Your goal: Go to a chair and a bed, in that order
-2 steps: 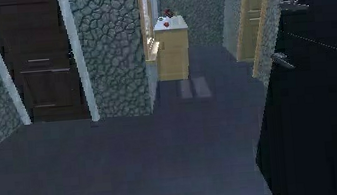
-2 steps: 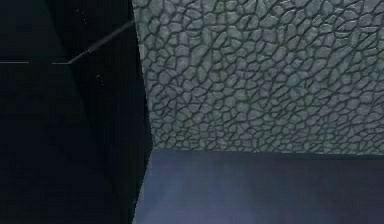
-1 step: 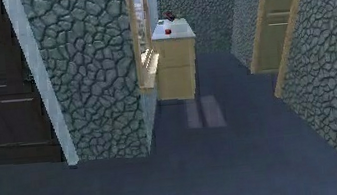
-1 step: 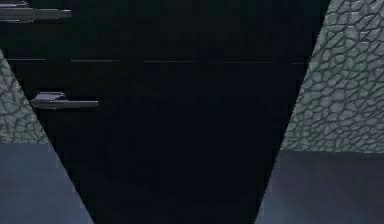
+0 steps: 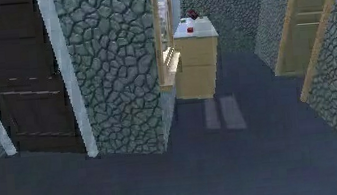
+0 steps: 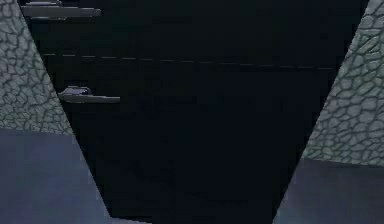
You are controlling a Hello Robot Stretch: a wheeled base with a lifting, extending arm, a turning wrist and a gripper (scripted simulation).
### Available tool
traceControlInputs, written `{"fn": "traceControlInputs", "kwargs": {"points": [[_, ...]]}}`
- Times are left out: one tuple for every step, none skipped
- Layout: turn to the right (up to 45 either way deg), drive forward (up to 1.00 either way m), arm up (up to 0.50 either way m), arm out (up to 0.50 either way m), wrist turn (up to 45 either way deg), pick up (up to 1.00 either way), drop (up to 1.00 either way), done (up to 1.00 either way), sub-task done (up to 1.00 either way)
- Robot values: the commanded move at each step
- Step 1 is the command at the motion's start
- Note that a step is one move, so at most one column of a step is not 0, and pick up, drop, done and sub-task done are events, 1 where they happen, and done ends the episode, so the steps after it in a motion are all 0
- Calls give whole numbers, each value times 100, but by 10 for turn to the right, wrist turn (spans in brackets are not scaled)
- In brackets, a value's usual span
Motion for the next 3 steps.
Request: {"fn": "traceControlInputs", "kwargs": {"points": [[0,90,0,0,0,0,0,0,0],[-450,0,0,0,0,0,0,0,0],[-210,0,0,0,0,0,0,0,0]]}}
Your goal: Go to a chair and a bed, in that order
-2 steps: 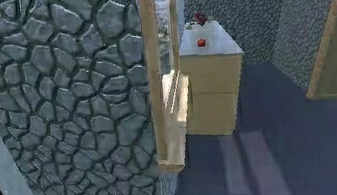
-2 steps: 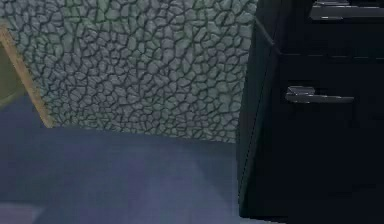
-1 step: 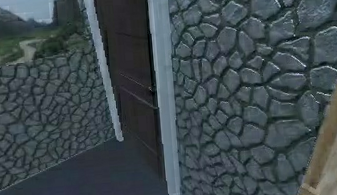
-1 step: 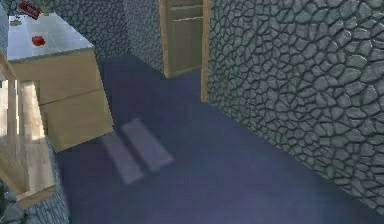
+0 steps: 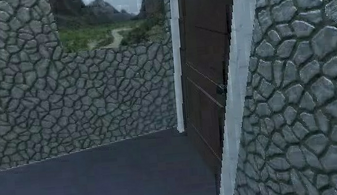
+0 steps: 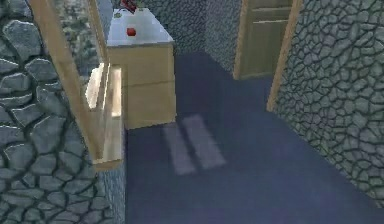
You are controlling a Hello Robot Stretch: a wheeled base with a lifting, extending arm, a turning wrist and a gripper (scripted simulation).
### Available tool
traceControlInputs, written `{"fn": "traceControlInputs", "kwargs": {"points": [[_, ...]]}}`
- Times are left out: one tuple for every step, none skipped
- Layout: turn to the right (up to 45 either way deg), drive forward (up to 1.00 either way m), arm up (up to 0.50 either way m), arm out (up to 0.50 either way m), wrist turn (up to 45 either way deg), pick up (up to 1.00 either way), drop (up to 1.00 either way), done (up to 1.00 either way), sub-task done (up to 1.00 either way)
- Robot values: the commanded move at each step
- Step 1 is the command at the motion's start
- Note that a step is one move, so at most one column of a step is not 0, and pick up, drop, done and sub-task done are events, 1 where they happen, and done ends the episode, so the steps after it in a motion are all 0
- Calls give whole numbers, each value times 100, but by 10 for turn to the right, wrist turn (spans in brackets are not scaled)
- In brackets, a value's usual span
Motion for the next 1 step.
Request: {"fn": "traceControlInputs", "kwargs": {"points": [[0,5,0,0,0,0,0,0,0]]}}
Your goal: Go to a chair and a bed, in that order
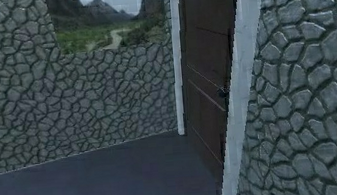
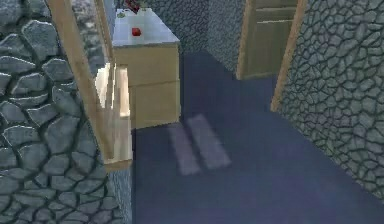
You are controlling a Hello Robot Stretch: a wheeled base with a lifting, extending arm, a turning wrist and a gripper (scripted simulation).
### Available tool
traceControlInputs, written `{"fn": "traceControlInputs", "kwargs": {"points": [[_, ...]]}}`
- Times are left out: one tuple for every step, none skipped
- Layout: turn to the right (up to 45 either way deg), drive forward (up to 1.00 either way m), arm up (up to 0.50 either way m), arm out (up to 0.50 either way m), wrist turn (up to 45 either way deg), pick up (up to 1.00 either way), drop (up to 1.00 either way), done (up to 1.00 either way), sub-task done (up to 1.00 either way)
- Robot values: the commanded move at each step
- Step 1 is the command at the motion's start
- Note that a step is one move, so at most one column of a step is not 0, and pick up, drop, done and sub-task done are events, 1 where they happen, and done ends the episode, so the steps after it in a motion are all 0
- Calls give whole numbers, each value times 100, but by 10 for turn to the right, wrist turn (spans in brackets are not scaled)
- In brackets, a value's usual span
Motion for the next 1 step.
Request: {"fn": "traceControlInputs", "kwargs": {"points": [[450,0,0,0,0,0,0,0,0]]}}
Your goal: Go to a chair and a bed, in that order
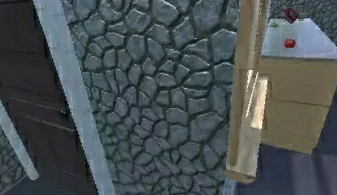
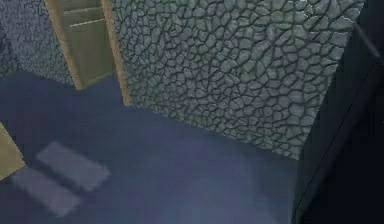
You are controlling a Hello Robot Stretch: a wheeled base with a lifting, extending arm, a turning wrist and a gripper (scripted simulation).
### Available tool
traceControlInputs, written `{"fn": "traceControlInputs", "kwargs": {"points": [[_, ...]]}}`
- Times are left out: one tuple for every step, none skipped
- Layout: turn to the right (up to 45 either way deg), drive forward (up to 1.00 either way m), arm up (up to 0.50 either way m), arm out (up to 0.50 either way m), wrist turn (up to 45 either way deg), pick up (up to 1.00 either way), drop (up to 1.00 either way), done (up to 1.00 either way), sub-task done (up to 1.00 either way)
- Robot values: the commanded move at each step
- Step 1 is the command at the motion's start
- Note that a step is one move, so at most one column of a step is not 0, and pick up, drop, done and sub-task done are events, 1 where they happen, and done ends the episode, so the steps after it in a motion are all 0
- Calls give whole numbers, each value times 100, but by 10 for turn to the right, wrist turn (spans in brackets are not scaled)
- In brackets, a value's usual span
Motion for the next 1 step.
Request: {"fn": "traceControlInputs", "kwargs": {"points": [[450,0,0,0,0,0,0,0,0]]}}
